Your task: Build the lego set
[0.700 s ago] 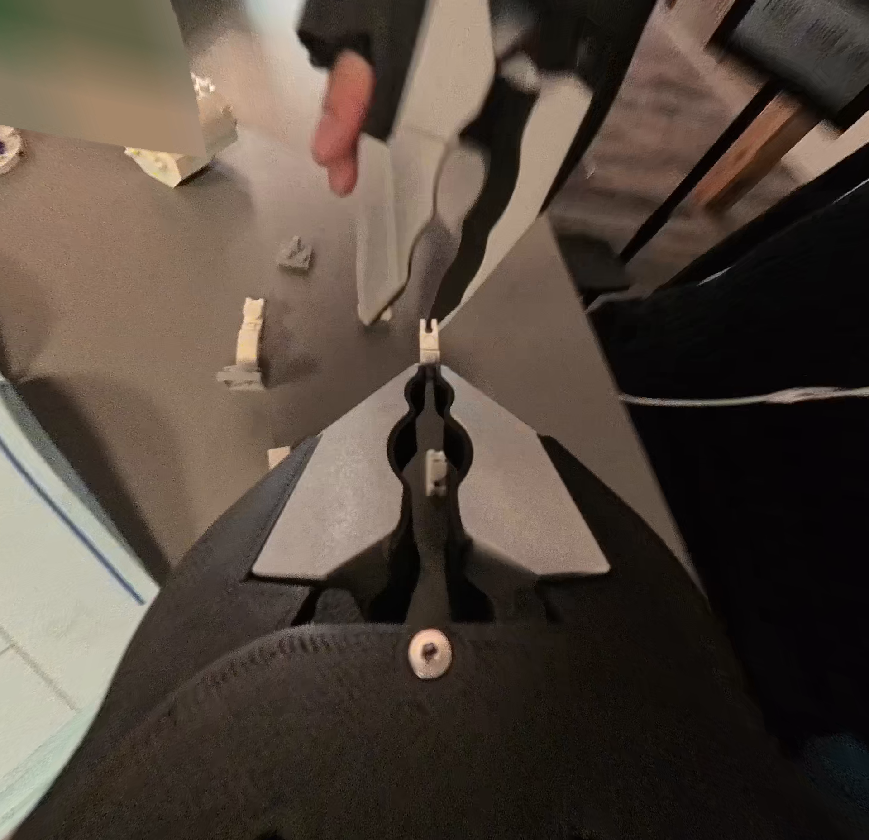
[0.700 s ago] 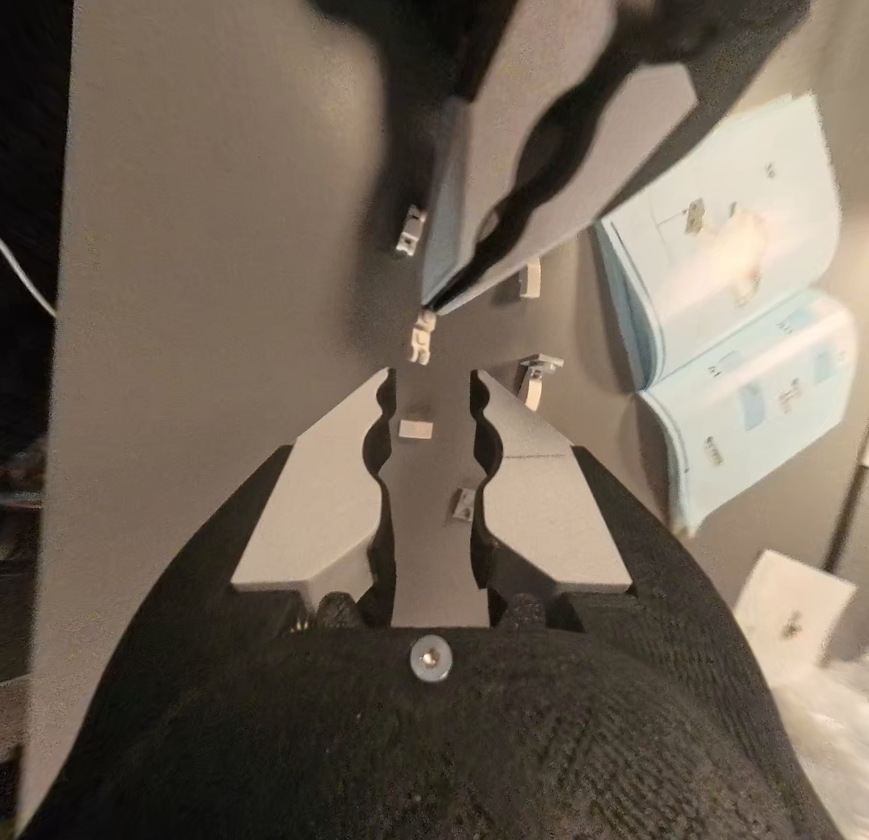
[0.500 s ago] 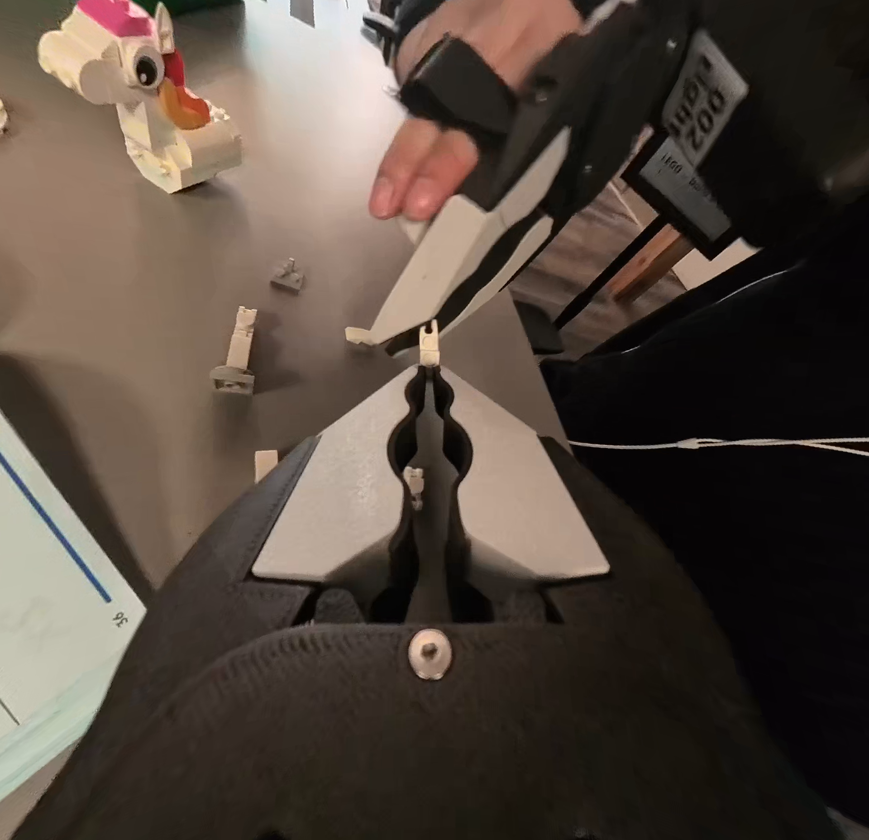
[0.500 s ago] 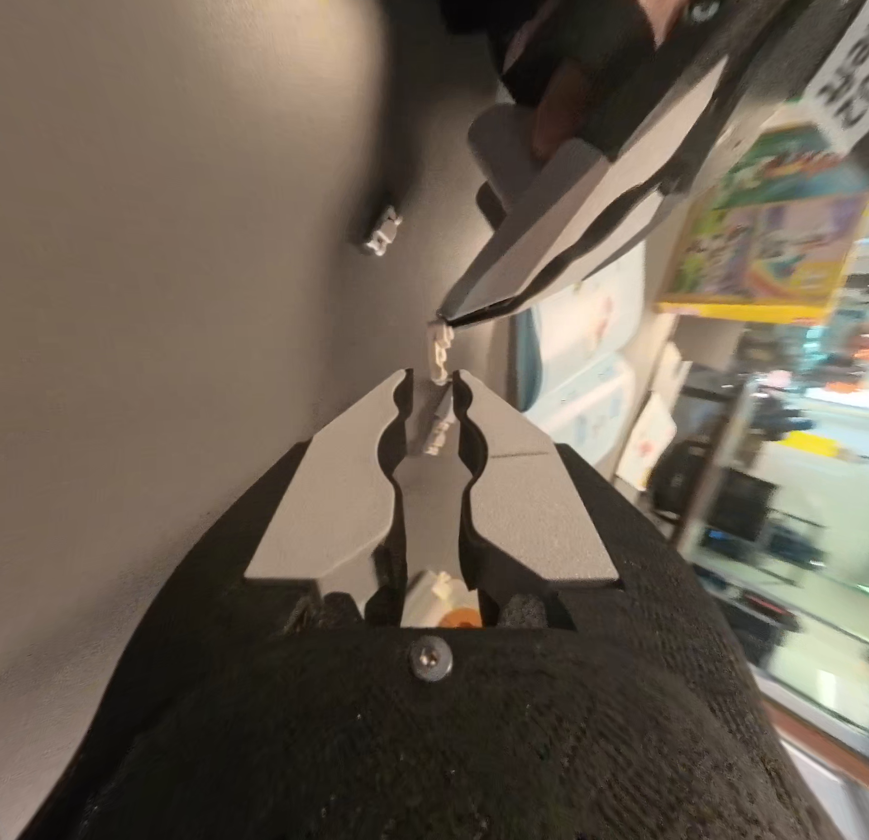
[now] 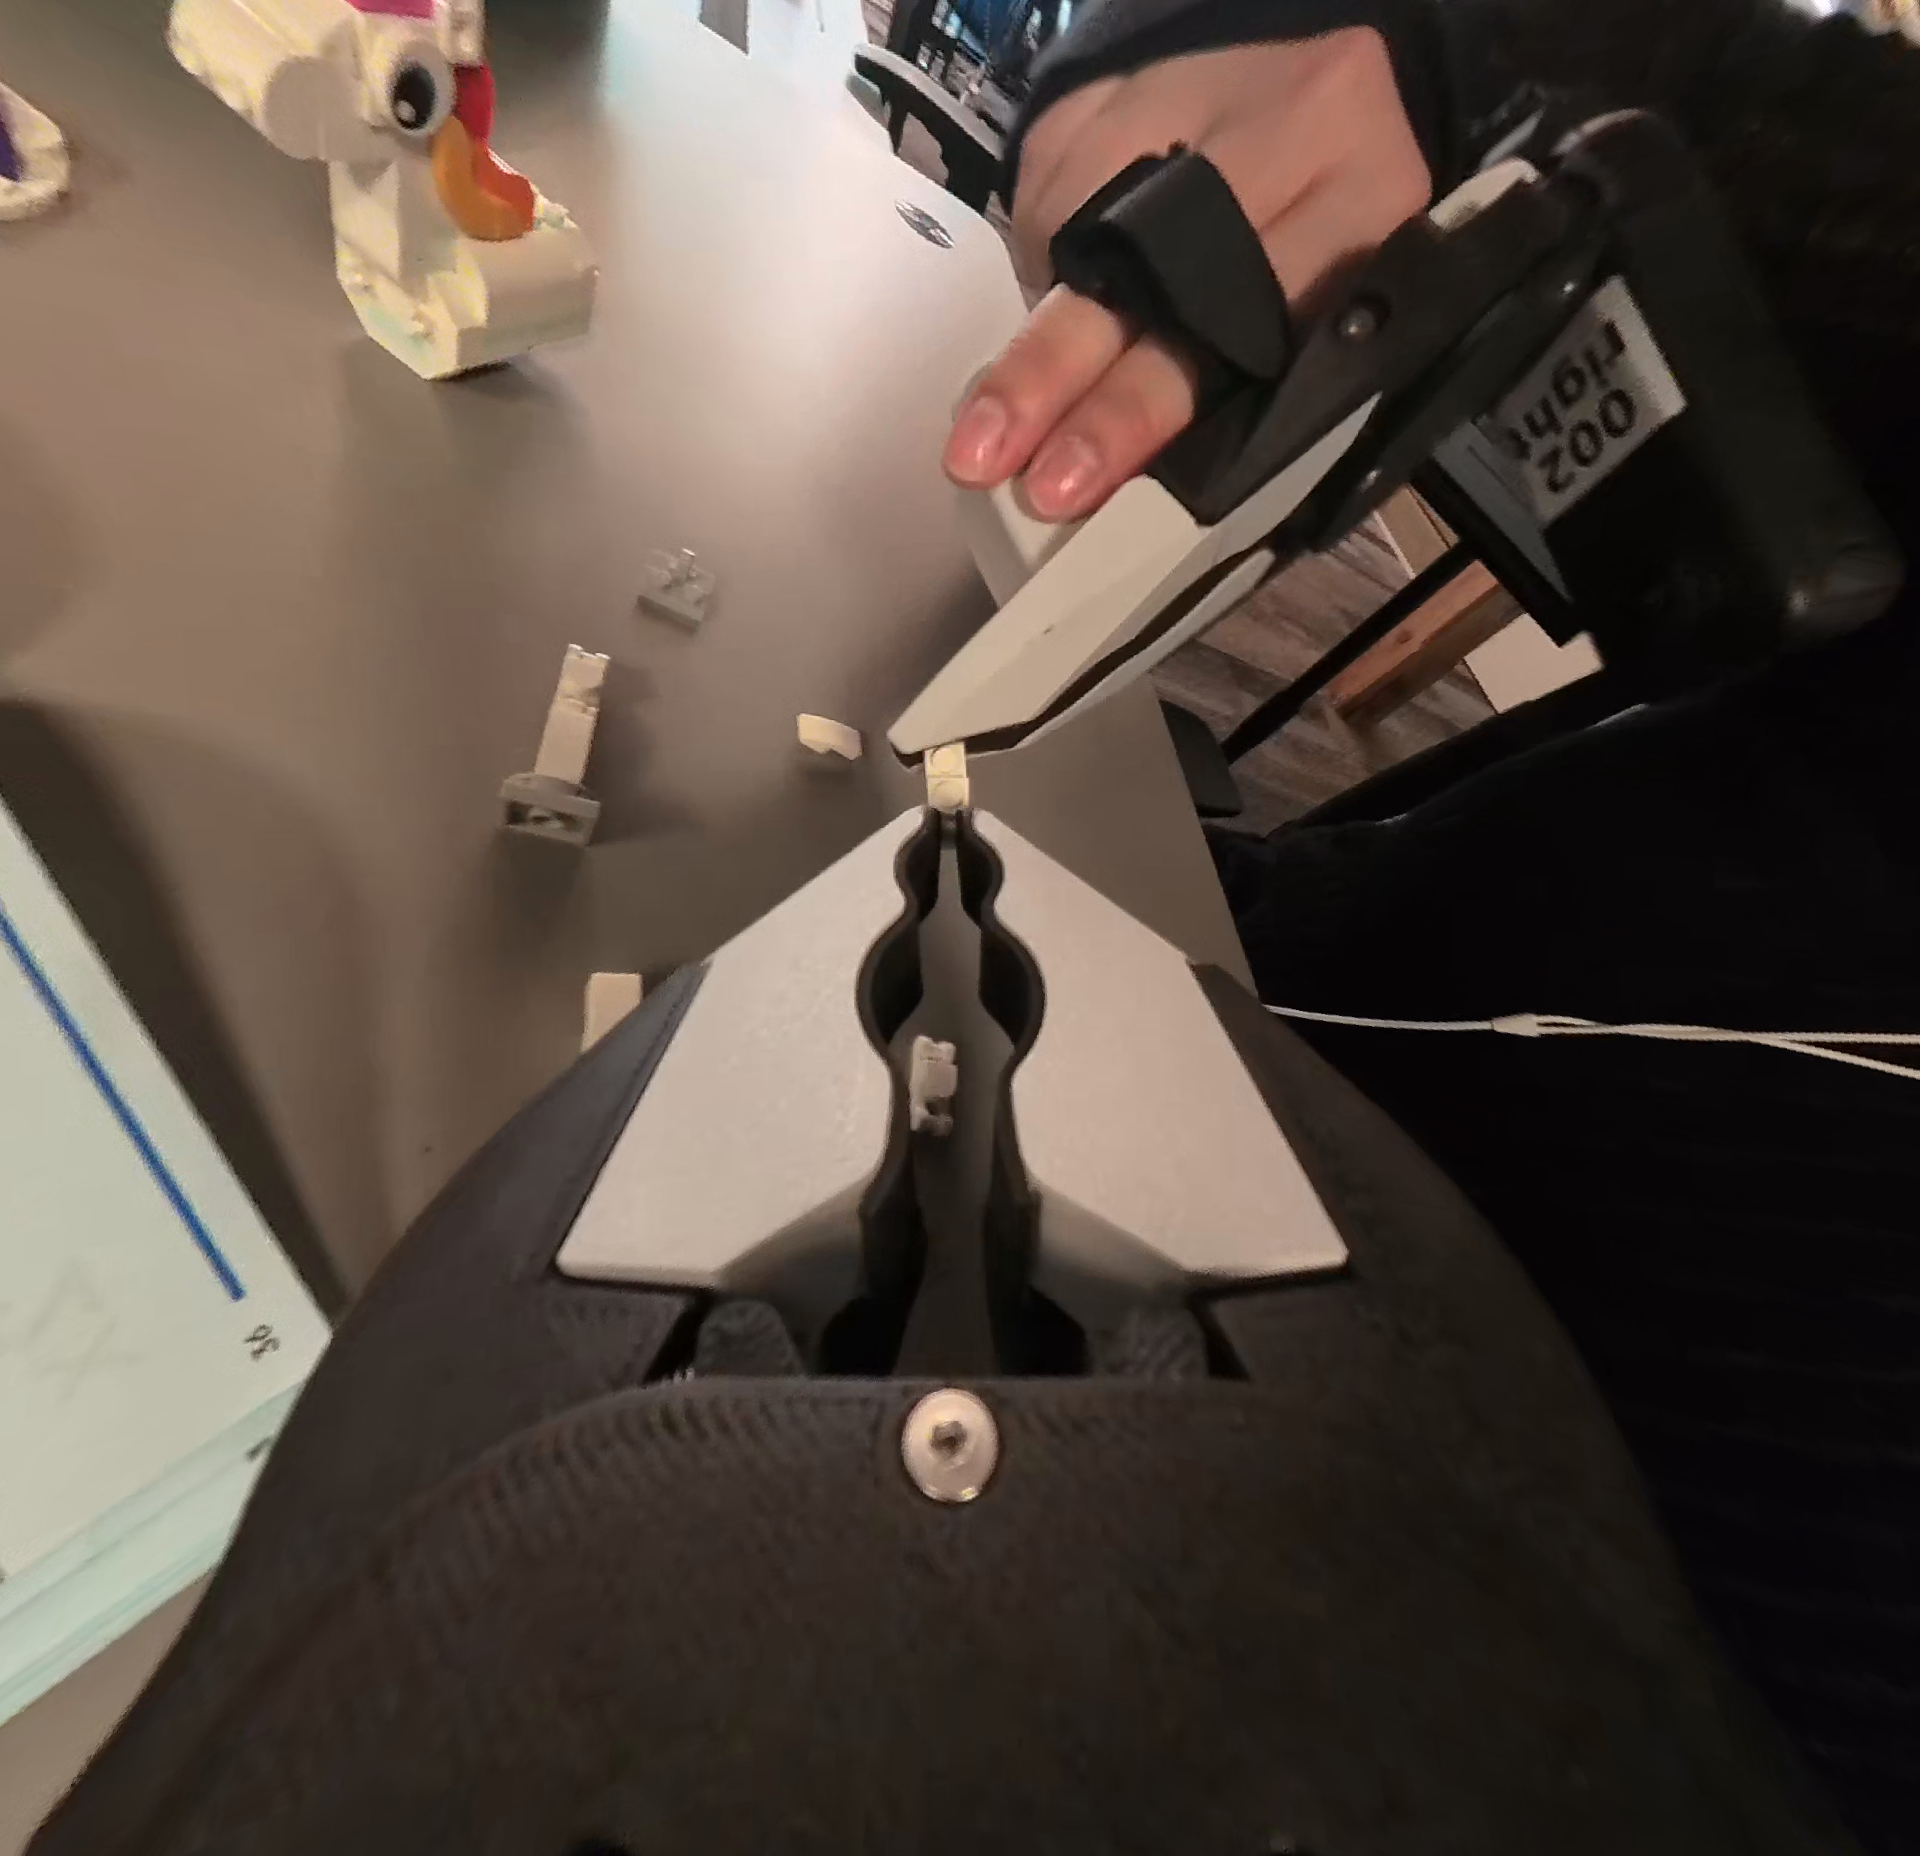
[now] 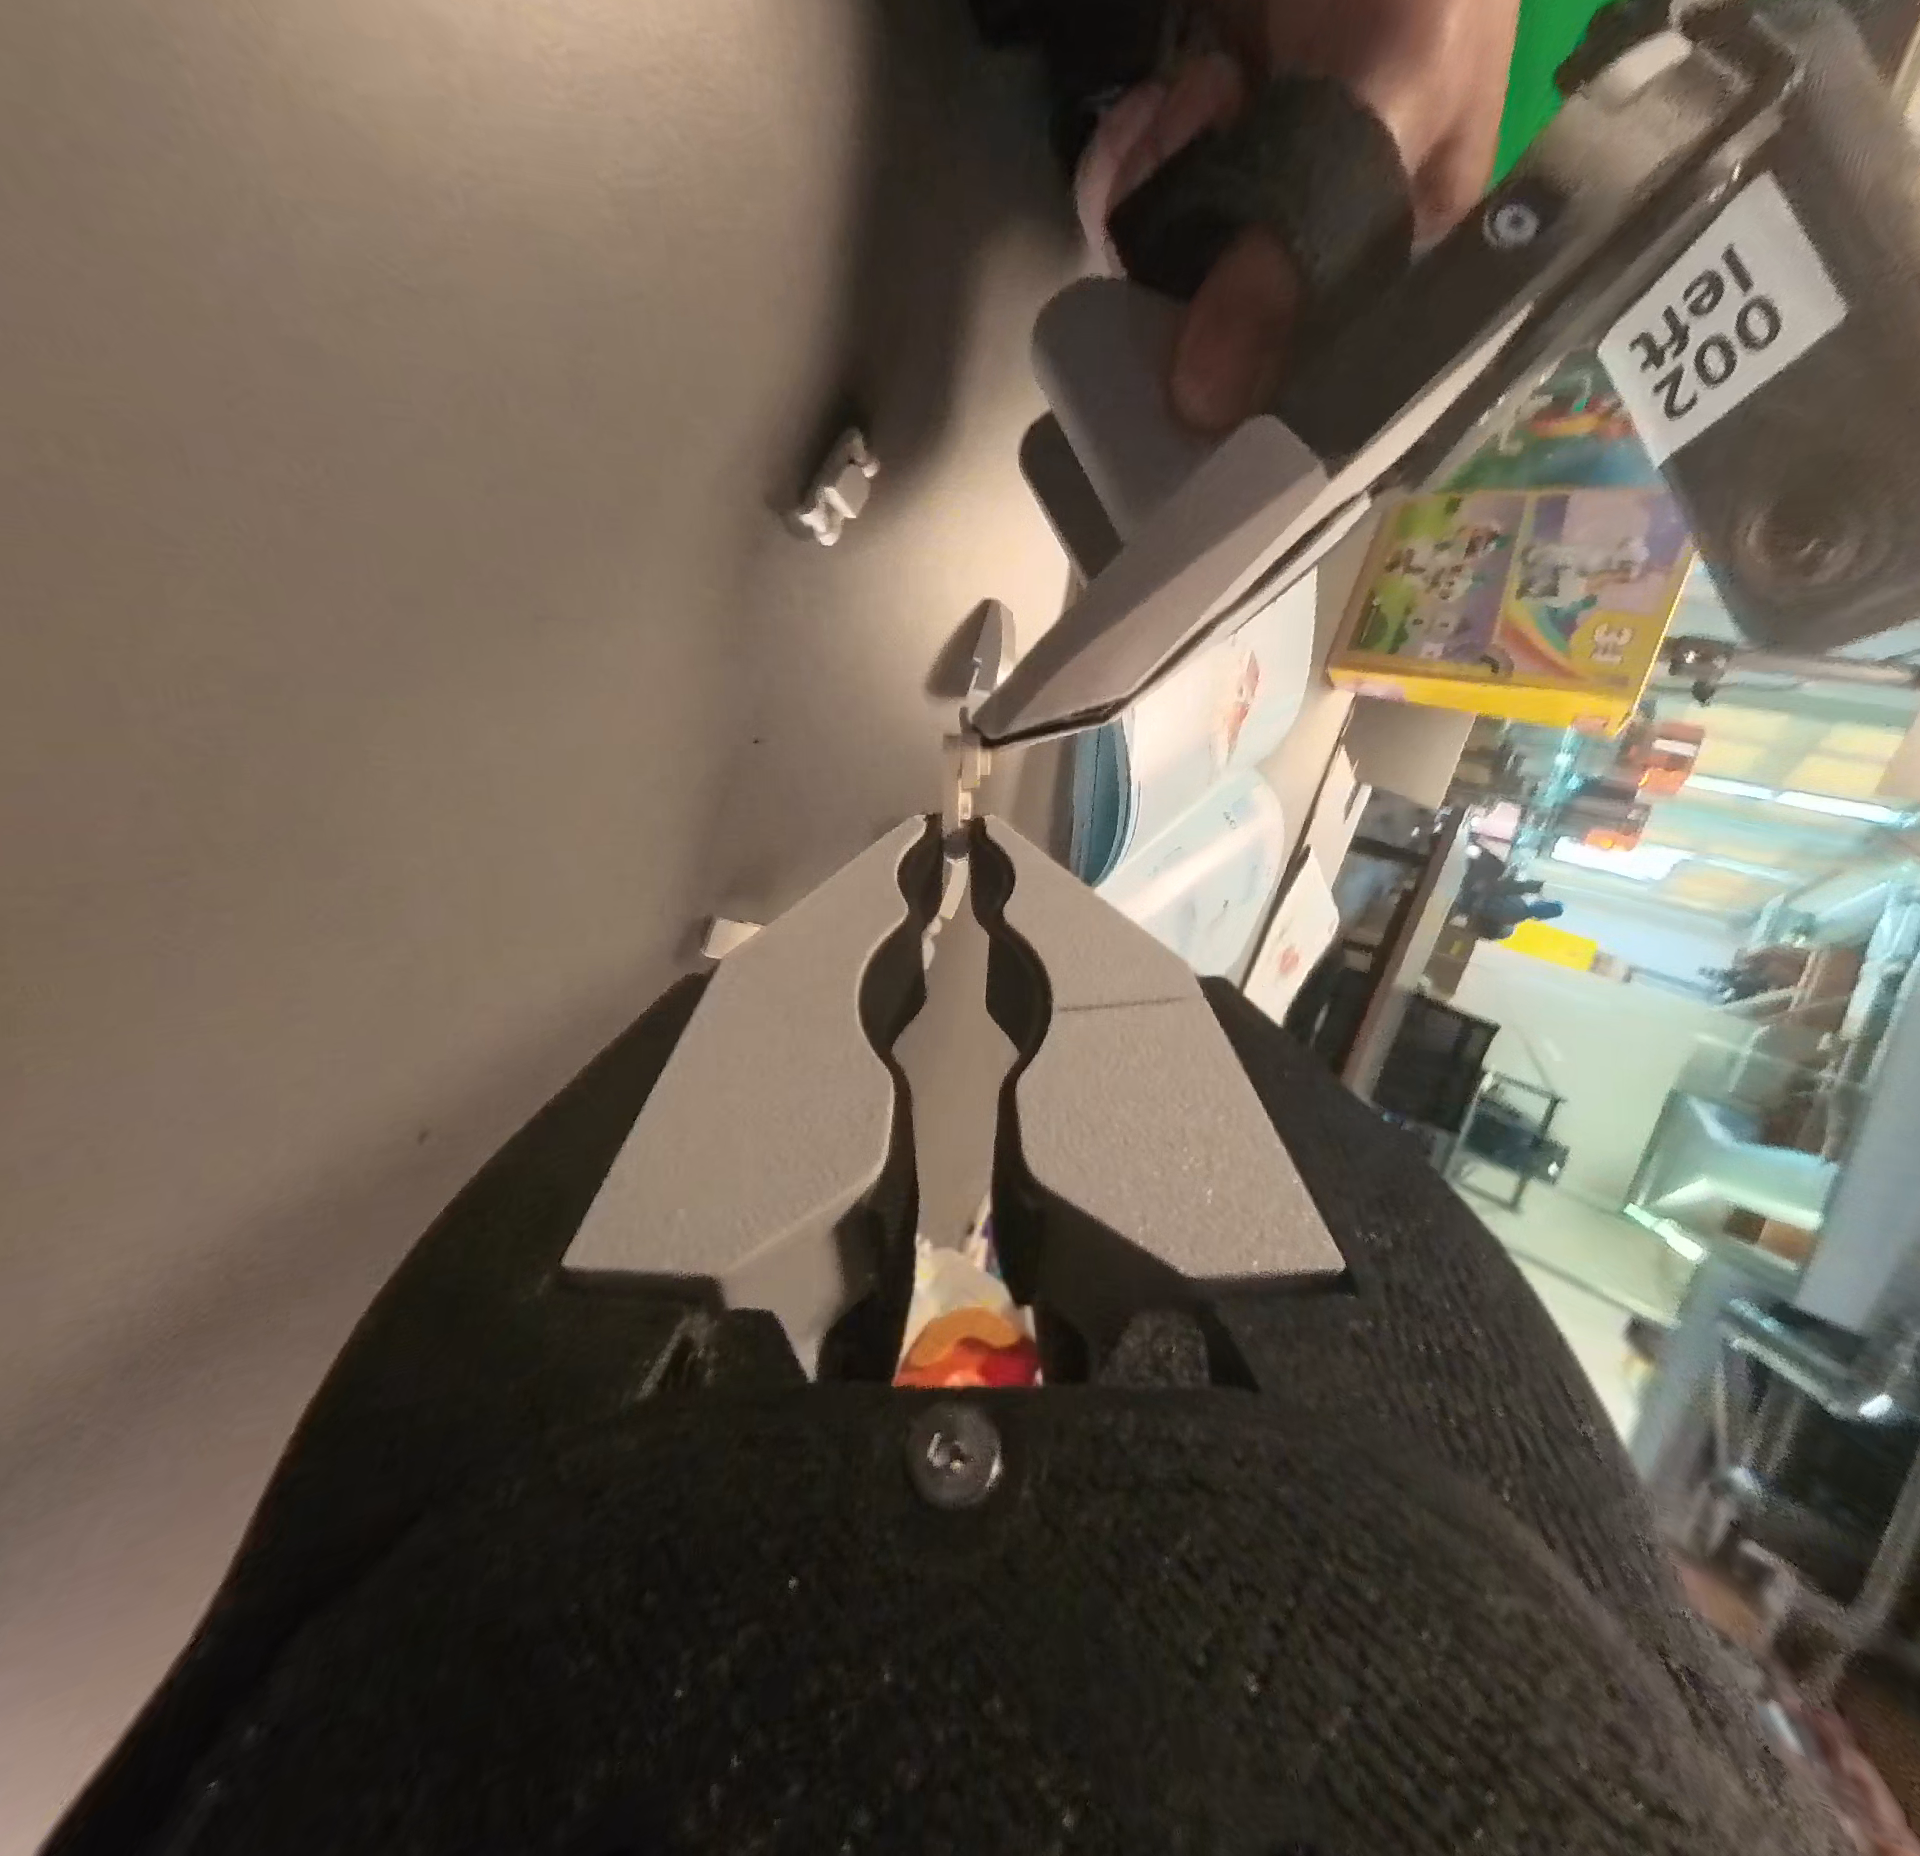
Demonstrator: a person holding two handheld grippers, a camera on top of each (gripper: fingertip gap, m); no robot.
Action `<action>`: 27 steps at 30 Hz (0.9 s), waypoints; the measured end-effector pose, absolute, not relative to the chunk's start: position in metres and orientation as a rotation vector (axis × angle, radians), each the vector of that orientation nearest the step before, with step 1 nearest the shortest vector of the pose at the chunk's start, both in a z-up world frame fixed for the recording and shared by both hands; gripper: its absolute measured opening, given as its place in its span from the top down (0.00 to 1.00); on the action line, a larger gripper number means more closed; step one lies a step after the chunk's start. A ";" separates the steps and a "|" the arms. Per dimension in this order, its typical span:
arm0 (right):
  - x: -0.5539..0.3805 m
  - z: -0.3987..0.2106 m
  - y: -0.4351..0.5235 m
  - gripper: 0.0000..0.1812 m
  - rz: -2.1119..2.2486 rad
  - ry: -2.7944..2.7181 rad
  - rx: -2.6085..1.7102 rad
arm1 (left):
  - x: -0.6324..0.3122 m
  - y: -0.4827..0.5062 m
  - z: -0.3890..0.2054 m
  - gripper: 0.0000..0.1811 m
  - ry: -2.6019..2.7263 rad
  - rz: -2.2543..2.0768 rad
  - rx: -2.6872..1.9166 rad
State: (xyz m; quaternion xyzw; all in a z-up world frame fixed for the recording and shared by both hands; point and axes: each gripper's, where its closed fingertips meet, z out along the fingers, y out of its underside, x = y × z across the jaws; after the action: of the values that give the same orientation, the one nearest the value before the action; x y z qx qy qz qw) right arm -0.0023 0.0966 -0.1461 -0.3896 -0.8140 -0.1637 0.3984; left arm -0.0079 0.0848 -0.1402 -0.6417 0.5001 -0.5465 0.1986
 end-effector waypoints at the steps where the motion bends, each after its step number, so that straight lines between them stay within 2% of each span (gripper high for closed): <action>1: -0.002 -0.145 0.098 0.99 -0.419 -2.041 -1.015 | -0.008 0.087 -0.139 0.99 1.382 -1.519 -1.790; 3: -0.002 -0.140 0.103 0.99 -0.429 -1.990 -1.056 | -0.007 0.093 -0.132 0.97 1.349 -1.482 -1.736; 4: -0.002 -0.137 0.105 0.99 -0.421 -1.959 -1.086 | -0.007 0.099 -0.129 0.87 1.331 -1.423 -1.711; 5: -0.002 -0.133 0.106 0.99 -0.405 -1.927 -1.120 | -0.008 0.103 -0.127 0.82 1.338 -1.344 -1.676; 7: -0.002 -0.124 0.110 0.98 -0.377 -1.858 -1.166 | -0.010 0.109 -0.122 0.80 1.349 -1.199 -1.598; 13: -0.009 -0.092 0.115 0.99 -0.430 -1.701 -1.107 | -0.003 0.098 -0.096 0.83 1.224 -1.415 -1.510; 20: -0.014 -0.080 0.113 0.99 -0.480 -1.636 -1.016 | -0.007 0.099 -0.075 0.95 1.124 -1.480 -1.399; 27: -0.013 -0.080 0.116 0.99 -0.520 -1.619 -1.026 | -0.007 0.103 -0.076 0.96 1.109 -1.435 -1.411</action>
State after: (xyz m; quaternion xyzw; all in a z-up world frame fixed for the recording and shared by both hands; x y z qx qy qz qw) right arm -0.0135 0.1159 -0.0797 -0.4326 -0.6830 -0.2193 0.5461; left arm -0.0068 0.1027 -0.0755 -0.5604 0.4404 -0.5696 0.4095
